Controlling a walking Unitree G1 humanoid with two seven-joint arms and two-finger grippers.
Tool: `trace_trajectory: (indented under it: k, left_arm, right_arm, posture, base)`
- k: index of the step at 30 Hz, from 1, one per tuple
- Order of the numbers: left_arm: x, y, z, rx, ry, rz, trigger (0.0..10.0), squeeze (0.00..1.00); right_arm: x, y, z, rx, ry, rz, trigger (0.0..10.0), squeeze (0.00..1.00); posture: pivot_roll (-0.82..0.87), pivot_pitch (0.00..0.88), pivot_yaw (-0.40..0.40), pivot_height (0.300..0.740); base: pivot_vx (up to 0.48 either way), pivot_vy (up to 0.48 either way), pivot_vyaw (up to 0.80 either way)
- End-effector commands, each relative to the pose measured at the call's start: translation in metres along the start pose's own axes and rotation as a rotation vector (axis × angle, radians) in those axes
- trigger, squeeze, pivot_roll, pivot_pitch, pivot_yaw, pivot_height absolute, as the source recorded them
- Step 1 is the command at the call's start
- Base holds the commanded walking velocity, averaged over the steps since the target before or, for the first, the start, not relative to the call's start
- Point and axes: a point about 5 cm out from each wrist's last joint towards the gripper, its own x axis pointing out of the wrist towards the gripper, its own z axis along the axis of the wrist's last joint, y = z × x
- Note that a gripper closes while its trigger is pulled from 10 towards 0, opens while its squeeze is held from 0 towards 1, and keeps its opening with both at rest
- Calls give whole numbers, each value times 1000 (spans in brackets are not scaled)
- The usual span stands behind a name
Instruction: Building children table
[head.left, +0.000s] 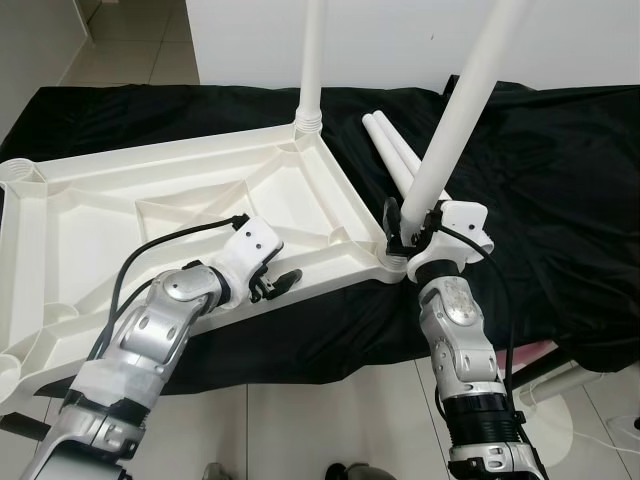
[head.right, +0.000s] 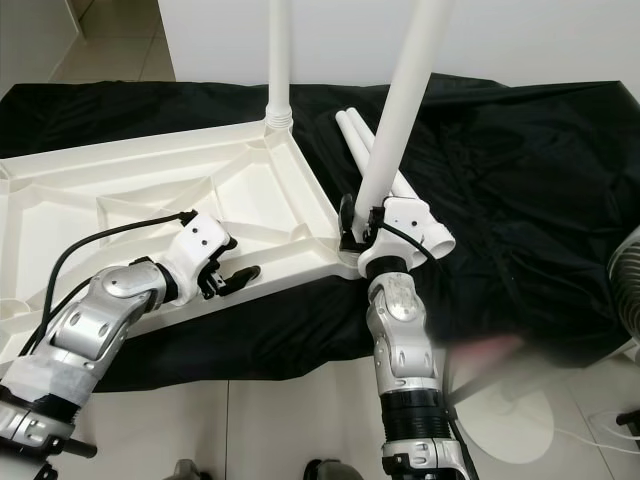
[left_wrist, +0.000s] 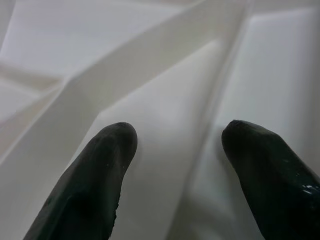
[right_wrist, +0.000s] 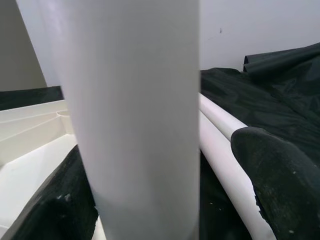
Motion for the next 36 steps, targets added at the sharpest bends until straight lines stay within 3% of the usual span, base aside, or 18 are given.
trace_trajectory:
  k: [1, 7, 14, 18, 22, 28, 36]
  left_arm:
    - [0, 12, -16, -31, 84, 207, 10000, 0]
    - [-1, 26, -20, -65, 123, 324, 10000, 0]
    - [-1, 33, -20, -89, 136, 382, 10000, 0]
    - [-3, 52, -14, -150, 111, 536, 10000, 0]
    - [-3, 62, -10, -191, 91, 616, 10000, 0]
    - [-1, 70, -4, -214, 64, 670, 10000, 0]
    - [5, 67, 4, -222, 37, 671, 10000, 0]
  right_arm:
    - [-3, -5, -1, 1, -3, -13, 10000, 0]
    - [-9, -3, -1, 8, -8, 35, 10000, 0]
    - [-14, -2, -2, -8, -8, 111, 10000, 0]
    - [-22, -11, -8, -14, 24, 115, 10000, 0]
    - [-24, -8, -10, -9, 30, 113, 10000, 0]
    - [-27, 1, -12, 9, 36, 129, 10000, 0]
    - [-27, 3, -14, 13, 43, 138, 10000, 0]
  posture:
    - [-41, 114, -24, 740]
    - [-49, 116, -24, 740]
    - [-53, 116, -22, 740]
    - [-55, 109, -19, 740]
    - [-61, 103, -16, 740]
    - [-64, 97, -11, 740]
    - [-63, 95, -14, 740]
  base:
    - [0, 0, 0]
    - [0, 0, 0]
    - [0, 0, 0]
    - [0, 0, 0]
    - [0, 0, 0]
    - [0, 0, 0]
    - [0, 0, 0]
